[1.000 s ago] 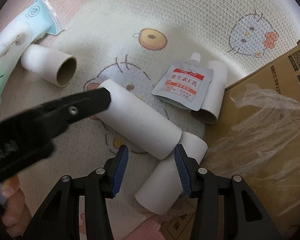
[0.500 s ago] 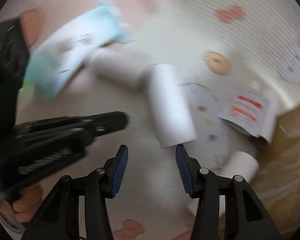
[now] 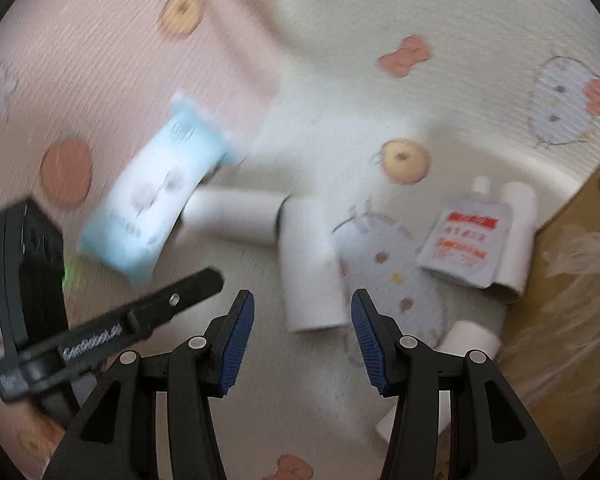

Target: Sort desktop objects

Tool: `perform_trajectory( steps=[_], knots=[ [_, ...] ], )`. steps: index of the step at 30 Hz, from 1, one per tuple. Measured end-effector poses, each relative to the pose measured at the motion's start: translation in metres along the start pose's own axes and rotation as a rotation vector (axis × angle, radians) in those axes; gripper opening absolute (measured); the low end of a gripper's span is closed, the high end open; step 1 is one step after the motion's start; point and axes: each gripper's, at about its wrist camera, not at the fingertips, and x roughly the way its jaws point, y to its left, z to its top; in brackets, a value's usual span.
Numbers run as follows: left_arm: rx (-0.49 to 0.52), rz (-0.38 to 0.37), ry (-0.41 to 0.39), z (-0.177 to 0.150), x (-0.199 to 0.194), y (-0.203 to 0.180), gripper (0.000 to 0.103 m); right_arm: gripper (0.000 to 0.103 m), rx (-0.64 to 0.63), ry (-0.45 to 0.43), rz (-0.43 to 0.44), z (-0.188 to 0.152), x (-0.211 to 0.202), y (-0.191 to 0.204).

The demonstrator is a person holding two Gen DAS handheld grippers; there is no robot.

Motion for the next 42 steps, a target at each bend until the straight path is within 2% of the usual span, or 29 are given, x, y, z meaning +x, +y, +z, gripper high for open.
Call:
perform_trajectory(
  steps=[4,6,9,13,17,20,22,25,29,32,36,38,39,42],
  knots=[
    [-0.012,-0.051,0.030,-0.001,0.009,-0.005,0.046,0.047,0.087,-0.005,-0.007,0.011,0.007,-0.013],
    [0.005,-0.009,0.010,-0.002,0.007,-0.008,0.046,0.047,0.100,0.011,-0.006,0.013,0.016,-0.018],
    [0.046,0.028,-0.003,-0.002,0.003,-0.013,0.046,0.047,0.069,0.028,-0.015,0.002,0.016,-0.010],
    [-0.003,-0.003,-0.003,-0.006,0.000,-0.005,0.045,0.047,0.022,0.067,0.041,-0.001,0.031,-0.002],
    [-0.014,0.039,0.009,-0.007,0.001,0.003,0.045,0.047,-0.044,0.053,0.055,-0.006,0.039,0.008],
    [-0.040,0.018,0.015,-0.006,0.001,0.007,0.045,0.047,-0.092,0.038,0.062,-0.009,0.041,0.015],
    [-0.038,0.010,0.017,-0.006,0.000,0.008,0.045,0.038,-0.131,0.053,0.073,-0.014,0.043,0.021],
    [-0.020,0.013,0.026,-0.006,-0.001,0.005,0.045,0.038,-0.188,0.047,0.073,-0.020,0.041,0.030],
    [-0.039,-0.011,0.055,-0.013,0.002,0.005,0.045,0.037,-0.230,0.066,0.149,-0.030,0.038,0.040],
    [-0.041,0.009,0.067,-0.018,0.005,0.006,0.045,0.037,-0.276,0.087,0.150,-0.037,0.040,0.047],
    [-0.046,0.018,0.076,-0.021,0.011,0.004,0.045,0.037,-0.271,0.107,0.185,-0.035,0.042,0.043],
    [-0.050,0.011,0.089,-0.023,0.015,0.002,0.040,0.037,-0.257,0.103,0.194,-0.033,0.041,0.040],
    [-0.049,0.015,0.097,-0.023,0.018,0.000,0.030,0.037,-0.244,0.103,0.204,-0.032,0.040,0.038],
    [-0.033,0.028,0.096,-0.027,0.022,-0.003,0.027,0.037,-0.224,0.104,0.215,-0.031,0.043,0.038]
  ],
)
